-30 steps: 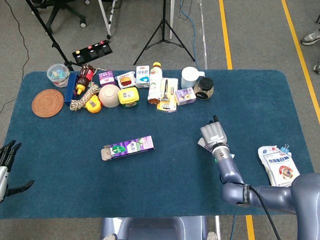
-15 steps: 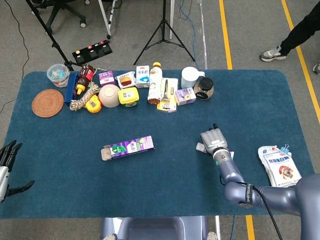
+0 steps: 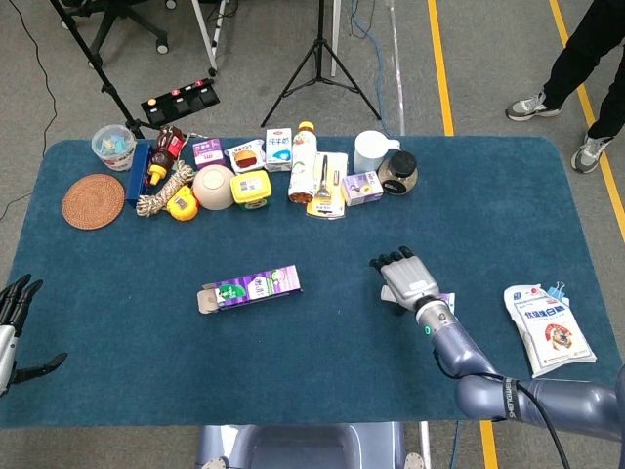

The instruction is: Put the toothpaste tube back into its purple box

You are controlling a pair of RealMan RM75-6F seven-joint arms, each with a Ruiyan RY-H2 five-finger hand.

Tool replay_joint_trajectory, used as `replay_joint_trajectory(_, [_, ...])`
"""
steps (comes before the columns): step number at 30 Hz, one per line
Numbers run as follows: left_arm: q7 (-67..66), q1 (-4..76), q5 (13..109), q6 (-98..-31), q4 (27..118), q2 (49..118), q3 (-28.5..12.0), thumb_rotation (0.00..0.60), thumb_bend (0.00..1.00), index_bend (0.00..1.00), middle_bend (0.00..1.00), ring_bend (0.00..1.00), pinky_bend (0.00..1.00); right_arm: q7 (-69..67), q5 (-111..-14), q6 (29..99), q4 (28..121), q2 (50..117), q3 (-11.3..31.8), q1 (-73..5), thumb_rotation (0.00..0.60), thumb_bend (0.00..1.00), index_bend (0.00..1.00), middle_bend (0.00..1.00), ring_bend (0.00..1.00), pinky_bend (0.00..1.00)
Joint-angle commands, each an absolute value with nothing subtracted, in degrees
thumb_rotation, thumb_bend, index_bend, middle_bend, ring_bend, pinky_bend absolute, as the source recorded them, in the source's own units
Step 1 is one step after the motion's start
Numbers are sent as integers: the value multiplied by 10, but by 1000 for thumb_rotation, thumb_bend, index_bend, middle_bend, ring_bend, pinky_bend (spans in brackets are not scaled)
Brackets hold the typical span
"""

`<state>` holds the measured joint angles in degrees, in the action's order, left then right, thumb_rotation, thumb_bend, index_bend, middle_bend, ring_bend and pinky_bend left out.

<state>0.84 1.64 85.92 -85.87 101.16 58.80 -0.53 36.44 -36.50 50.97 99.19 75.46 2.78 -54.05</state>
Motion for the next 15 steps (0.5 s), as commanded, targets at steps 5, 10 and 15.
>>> replay_joint_trajectory(5, [9,15,859,-860,1012,587,-5,600,34,0,0,0,137,305,-442,530,975,767,15,-494,600,194,139,159,127,67])
replay_joint_trajectory(10, [11,15,856,-859,1012,586,-6,600,34,0,0,0,137,278,-460,534,949,778,11,-474,600,195,161,185,141,67])
replay_joint_trajectory(15, [8,16,857,-857,1013,587,-5,600,34,0,0,0,138,253,-460,535,926,784,15,-457,600,193,195,210,171,82])
